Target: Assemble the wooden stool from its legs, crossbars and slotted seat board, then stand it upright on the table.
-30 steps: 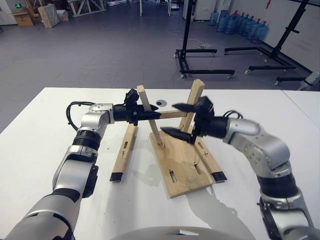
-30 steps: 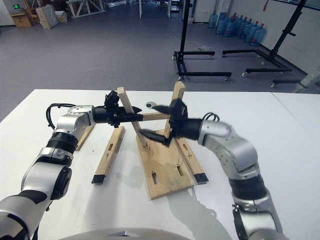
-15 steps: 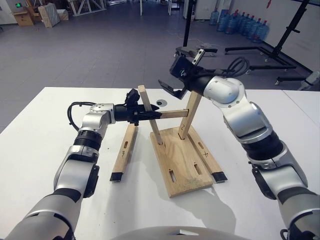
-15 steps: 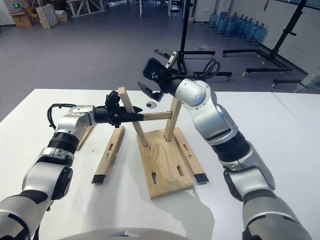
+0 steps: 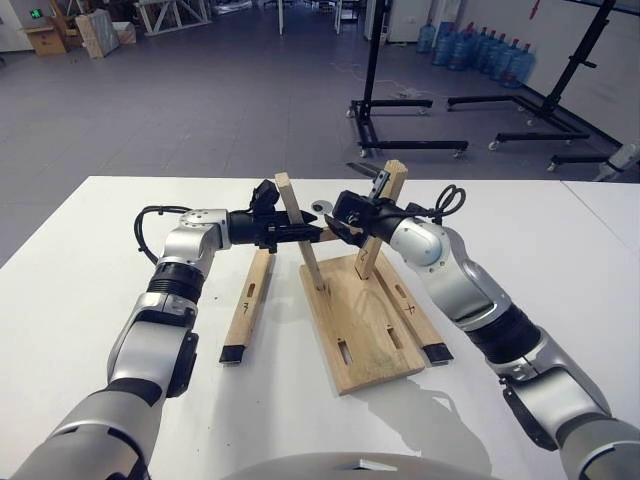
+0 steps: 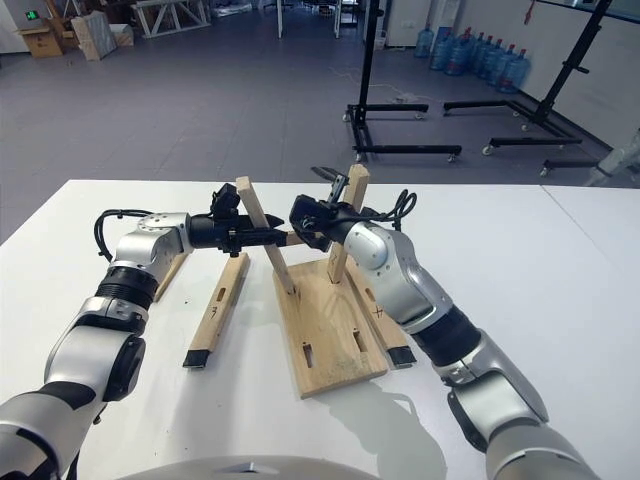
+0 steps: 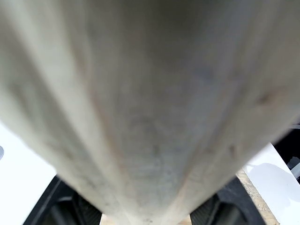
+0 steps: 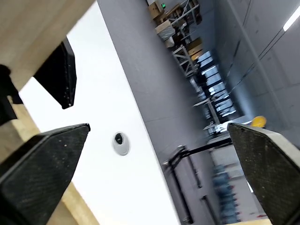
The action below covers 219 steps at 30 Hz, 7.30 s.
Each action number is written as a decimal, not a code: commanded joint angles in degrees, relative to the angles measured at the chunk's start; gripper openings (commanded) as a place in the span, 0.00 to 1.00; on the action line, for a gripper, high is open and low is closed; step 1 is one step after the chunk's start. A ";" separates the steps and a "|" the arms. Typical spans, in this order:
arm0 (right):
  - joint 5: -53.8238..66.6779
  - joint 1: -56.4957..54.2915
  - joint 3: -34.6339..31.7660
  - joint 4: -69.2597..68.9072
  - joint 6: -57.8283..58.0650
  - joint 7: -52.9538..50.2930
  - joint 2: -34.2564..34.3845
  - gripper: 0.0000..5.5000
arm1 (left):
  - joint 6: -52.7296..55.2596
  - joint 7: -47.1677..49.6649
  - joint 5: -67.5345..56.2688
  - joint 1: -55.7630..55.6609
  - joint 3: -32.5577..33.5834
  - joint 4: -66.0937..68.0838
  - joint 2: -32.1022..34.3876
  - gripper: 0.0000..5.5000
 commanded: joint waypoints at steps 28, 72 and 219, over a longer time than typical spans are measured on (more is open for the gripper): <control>-3.93 12.27 -2.40 6.43 -9.03 5.00 -0.91 0.98 | 1.79 3.63 5.04 2.59 -8.08 -8.39 2.25 0.37; -4.34 11.37 -6.24 10.03 -9.91 -0.12 4.51 0.98 | 14.37 15.81 -3.66 23.45 -0.01 -41.42 10.92 0.71; 95.18 -16.40 -61.71 2.78 35.38 -28.26 -5.24 0.07 | 23.62 77.40 -34.46 23.10 40.41 -75.92 -3.08 0.72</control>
